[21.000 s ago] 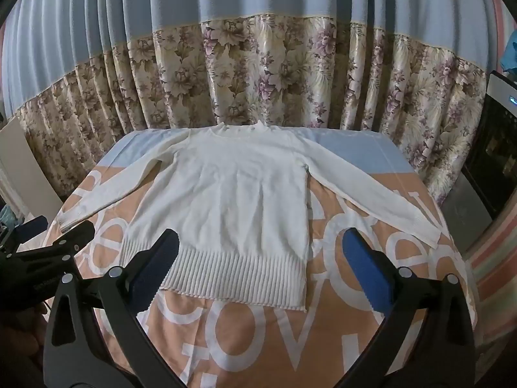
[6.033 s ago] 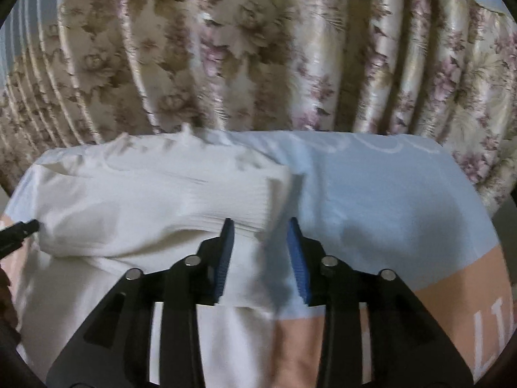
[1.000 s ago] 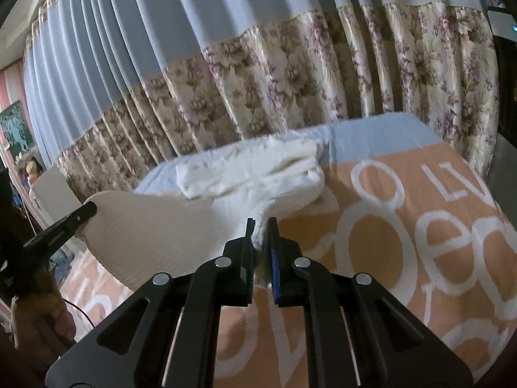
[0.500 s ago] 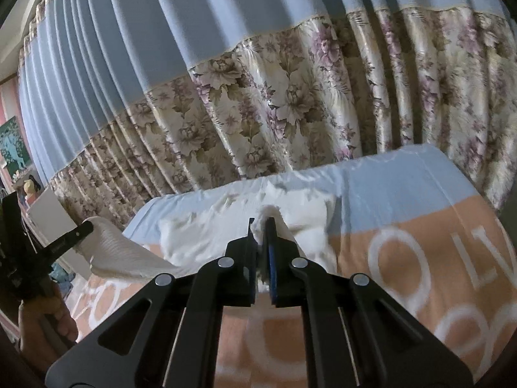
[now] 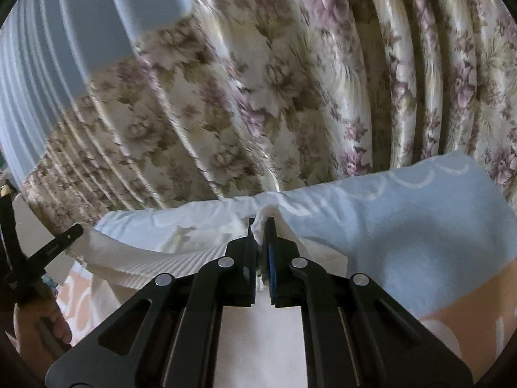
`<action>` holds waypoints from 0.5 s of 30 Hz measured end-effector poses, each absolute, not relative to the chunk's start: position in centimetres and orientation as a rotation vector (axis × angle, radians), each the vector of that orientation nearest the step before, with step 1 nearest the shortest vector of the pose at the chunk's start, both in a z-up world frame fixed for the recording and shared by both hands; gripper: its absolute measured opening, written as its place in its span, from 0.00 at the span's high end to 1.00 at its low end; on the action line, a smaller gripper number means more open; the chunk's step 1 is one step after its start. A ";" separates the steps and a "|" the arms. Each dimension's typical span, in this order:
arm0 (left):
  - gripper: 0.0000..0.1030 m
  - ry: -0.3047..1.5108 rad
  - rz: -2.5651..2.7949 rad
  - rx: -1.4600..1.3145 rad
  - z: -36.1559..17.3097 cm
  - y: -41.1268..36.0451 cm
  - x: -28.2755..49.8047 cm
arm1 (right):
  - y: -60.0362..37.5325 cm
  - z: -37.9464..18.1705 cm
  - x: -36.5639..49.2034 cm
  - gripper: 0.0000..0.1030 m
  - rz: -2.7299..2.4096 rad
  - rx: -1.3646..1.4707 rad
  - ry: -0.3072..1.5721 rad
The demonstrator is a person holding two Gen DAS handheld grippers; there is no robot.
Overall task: Fold small clothes
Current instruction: 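Lift the hem with both grippers and fold it over toward the collar, then lay the folded hem down and open both grippers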
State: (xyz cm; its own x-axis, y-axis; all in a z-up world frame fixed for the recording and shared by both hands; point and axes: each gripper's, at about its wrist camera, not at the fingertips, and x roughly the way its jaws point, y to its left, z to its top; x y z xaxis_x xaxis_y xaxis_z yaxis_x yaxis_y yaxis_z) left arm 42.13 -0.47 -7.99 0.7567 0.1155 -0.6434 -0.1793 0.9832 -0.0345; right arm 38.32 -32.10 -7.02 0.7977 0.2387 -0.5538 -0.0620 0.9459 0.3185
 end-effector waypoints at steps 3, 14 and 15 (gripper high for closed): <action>0.48 0.720 0.191 -0.092 -9.4 0.0 43.4 | -32.0 -8.9 40.9 0.94 0.147 0.291 0.666; 0.24 0.621 0.124 -0.029 -7.7 -0.3 40.4 | -32.6 -8.7 41.5 0.61 0.093 0.282 0.595; 0.24 0.607 0.114 -0.024 -7.3 -0.5 39.8 | -32.6 -8.3 41.0 0.56 0.093 0.279 0.585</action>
State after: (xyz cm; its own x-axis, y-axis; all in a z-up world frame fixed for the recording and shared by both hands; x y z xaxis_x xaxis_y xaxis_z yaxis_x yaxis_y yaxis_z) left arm 39.77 -0.45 -7.30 0.8150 0.0998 -0.5708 -0.1138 0.9934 0.0112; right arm 41.01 -32.60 -8.28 0.8305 0.1656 -0.5319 -0.0078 0.9581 0.2862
